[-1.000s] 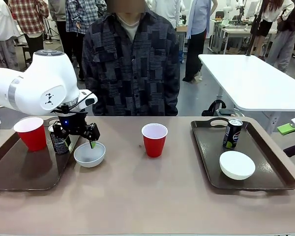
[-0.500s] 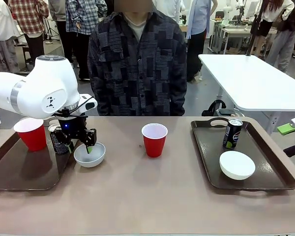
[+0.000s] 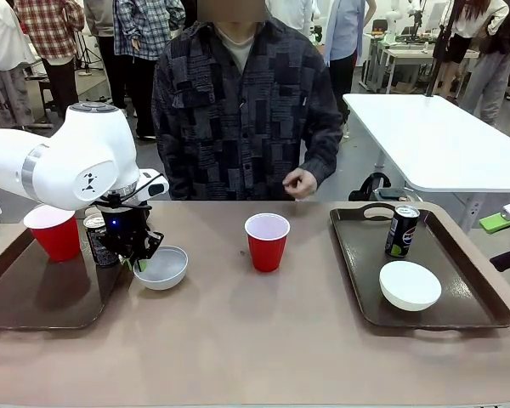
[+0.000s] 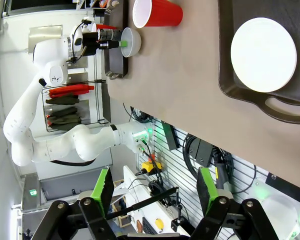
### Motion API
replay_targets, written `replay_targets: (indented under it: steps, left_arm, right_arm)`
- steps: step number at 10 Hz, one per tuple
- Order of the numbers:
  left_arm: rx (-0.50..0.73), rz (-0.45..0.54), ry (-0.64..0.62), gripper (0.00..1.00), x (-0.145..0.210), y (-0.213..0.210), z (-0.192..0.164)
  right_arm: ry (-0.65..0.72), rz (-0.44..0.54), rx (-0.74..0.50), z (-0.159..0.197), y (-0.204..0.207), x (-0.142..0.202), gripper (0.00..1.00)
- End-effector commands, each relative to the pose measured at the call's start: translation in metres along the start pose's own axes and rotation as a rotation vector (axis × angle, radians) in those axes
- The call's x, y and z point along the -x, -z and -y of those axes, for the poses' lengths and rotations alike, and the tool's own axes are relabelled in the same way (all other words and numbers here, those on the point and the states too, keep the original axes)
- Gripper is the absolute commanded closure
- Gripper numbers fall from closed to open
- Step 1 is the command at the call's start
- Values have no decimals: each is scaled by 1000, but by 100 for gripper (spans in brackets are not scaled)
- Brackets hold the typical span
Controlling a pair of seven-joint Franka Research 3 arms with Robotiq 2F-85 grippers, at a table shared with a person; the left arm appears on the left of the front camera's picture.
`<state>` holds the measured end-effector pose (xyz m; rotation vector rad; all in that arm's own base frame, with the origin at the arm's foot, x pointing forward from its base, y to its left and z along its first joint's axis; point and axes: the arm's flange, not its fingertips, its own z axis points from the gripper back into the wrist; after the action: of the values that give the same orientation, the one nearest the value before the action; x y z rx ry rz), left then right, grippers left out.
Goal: Prepare tableware on both trays.
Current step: Pick up a Picnic Bowl from the table and place it on a Handle tray.
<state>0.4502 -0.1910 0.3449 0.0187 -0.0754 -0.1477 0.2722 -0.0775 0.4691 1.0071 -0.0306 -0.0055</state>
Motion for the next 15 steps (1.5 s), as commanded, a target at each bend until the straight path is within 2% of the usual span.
replay_targets:
  steps: [1, 2, 5, 6, 8, 10, 12, 14, 15]
  left_arm:
    - [-25, 8, 16, 95, 0, -1, -1]
    - [-25, 10, 15, 100, 0, -2, -1]
    - [-22, 6, 3, 100, 0, -6, -2]
    - [3, -50, -6, 100, 3, -16, -3]
    - [82, -37, 33, 100, 25, -77, -6]
    - [90, -5, 66, 100, 48, -116, -12]
    - [75, 16, 84, 100, 74, -136, -33]
    - [26, 22, 31, 100, 83, -136, -74]
    - [40, 18, -1, 100, 86, -137, -101]
  right_arm:
    - [3, 4, -15, -2, 0, 1, 13]
    - [3, 4, -15, -2, 0, 1, 13]
    - [3, 4, -15, -2, 0, 1, 13]
    - [3, 4, -15, -2, 0, 1, 13]
    - [3, 4, -15, -2, 0, 1, 13]
    - [3, 4, -15, -2, 0, 1, 13]
    - [3, 4, -15, -2, 0, 1, 13]
    - [3, 4, -15, -2, 0, 1, 13]
    - [3, 4, -15, -2, 0, 1, 13]
